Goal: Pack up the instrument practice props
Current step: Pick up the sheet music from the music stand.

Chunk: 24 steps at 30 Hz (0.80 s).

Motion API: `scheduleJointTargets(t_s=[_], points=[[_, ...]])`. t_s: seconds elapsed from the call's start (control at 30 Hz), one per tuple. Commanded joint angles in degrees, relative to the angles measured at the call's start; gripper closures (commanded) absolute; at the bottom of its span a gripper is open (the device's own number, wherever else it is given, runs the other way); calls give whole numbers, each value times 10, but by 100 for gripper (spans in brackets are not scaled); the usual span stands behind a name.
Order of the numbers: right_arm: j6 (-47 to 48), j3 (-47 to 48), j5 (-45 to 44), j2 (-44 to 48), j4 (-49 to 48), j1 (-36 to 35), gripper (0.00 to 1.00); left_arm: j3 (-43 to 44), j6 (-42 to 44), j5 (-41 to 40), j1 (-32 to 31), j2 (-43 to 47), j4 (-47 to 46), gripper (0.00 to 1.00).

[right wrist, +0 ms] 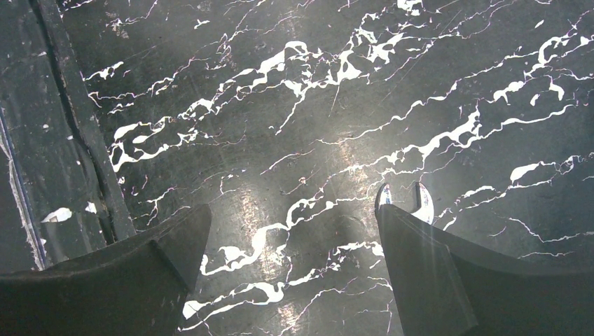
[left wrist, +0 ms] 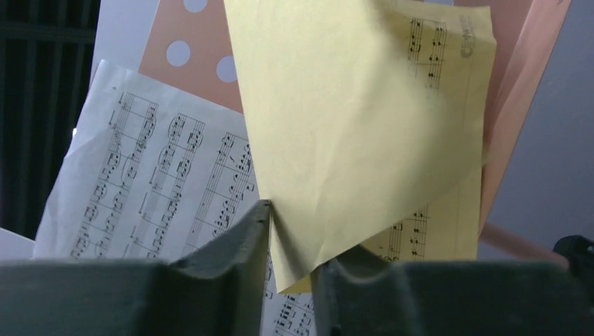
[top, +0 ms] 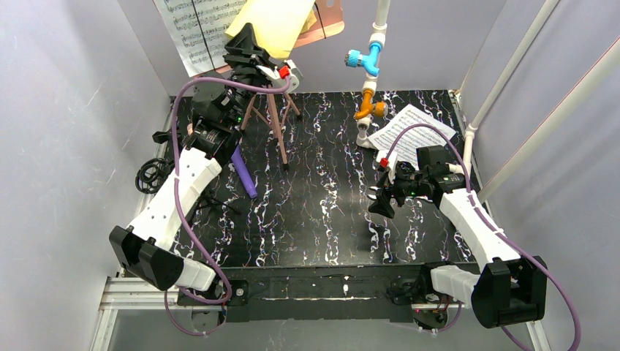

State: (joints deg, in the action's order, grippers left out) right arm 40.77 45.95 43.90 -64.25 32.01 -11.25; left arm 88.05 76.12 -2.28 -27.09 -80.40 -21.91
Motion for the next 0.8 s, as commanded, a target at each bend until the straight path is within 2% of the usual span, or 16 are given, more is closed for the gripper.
scheduleJointTargets(t_s=[0.0,0.07,0.23,0.53,0.63,0.77], points=[[7,-3,12,-4,2,3,2,18,-12,9,4,4,-24,85],[8,-4,13,-6,2,3,2,15,-13,6,4,9,-24,100],[8,-4,14,-6,2,3,2,3,-39,3,3,39,-24,100],[9,-5,19,-12,4,3,2,-42,-209,-45,3,169,5,100],[10,-5,18,-15,6,3,2,-60,-270,-44,3,216,41,100],[16,-5,19,-14,10,3,2,-71,-402,-22,3,281,139,100]])
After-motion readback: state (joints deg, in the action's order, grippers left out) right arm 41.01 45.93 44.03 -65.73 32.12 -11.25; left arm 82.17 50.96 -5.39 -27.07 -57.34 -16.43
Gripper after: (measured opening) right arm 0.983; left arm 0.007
